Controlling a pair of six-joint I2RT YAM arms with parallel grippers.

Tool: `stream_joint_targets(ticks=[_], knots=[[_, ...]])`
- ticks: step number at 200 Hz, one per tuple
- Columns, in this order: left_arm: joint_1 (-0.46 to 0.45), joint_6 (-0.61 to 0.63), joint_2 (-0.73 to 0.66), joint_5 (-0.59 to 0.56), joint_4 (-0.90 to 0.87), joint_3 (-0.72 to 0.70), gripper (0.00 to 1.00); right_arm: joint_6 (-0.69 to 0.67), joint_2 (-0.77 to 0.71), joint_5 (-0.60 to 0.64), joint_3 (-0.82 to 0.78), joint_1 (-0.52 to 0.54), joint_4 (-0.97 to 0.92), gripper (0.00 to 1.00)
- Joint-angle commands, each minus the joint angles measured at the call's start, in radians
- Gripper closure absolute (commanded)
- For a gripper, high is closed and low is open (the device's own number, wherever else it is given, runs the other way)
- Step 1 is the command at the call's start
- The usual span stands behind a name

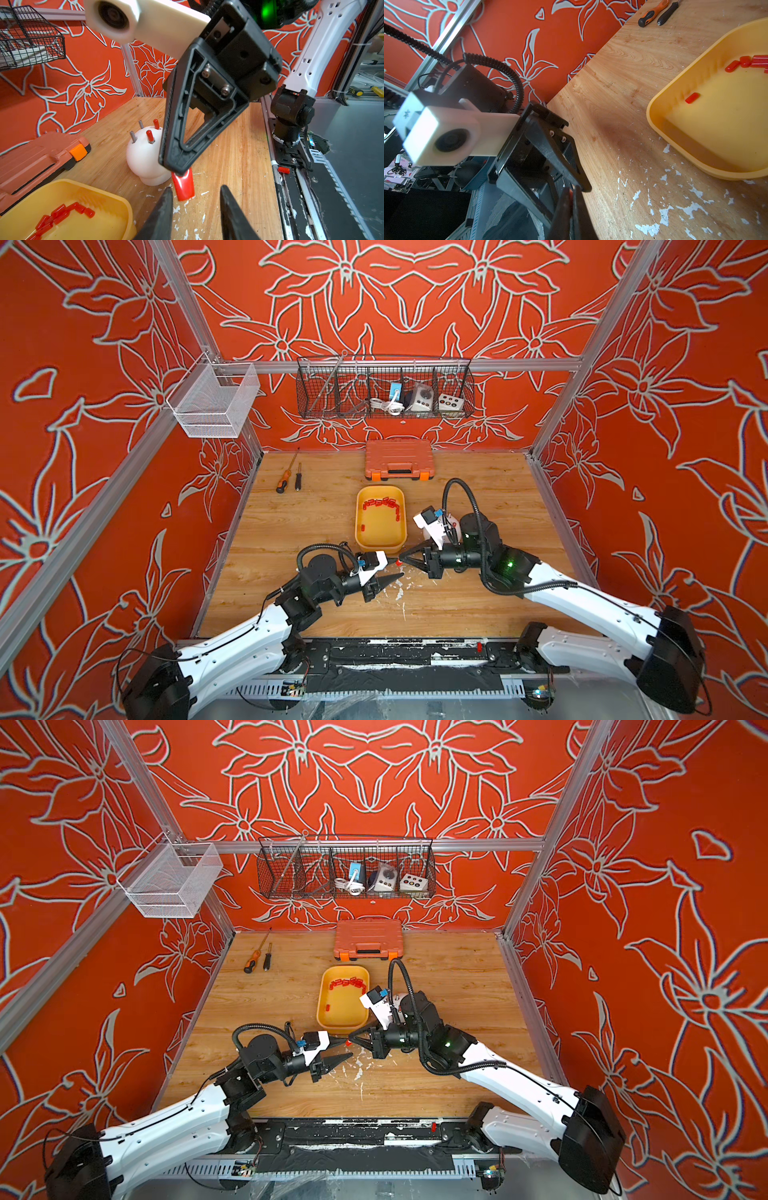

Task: Cover the protruding screws with screw protection sleeves
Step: Pick up the screw protection sleeve from the center of the board.

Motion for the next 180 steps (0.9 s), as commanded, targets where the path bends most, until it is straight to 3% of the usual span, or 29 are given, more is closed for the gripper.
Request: stream_joint_targets(ticks=[1,58,72,180], knots=[[-0.005,-0.002,0.000,0.014,0.033,0.027,0.55,-0.017,0.004,0.016,0.015,0.009,0.033,1.00],[-0.005,-0.009,-0.002,0.009,0.036,0.028,0.54,-0.042,0.017,0.011,0.018,0.015,0.026,1.00],[-0.005,-0.007,-0.002,0.009,0.034,0.028,0.63,-0.046,0.015,0.018,0.015,0.017,0.027,1.00],[-0.005,-0.002,-0.002,0.015,0.026,0.031,0.90,-0.047,0.007,0.029,0.008,0.017,0.049,1.00]])
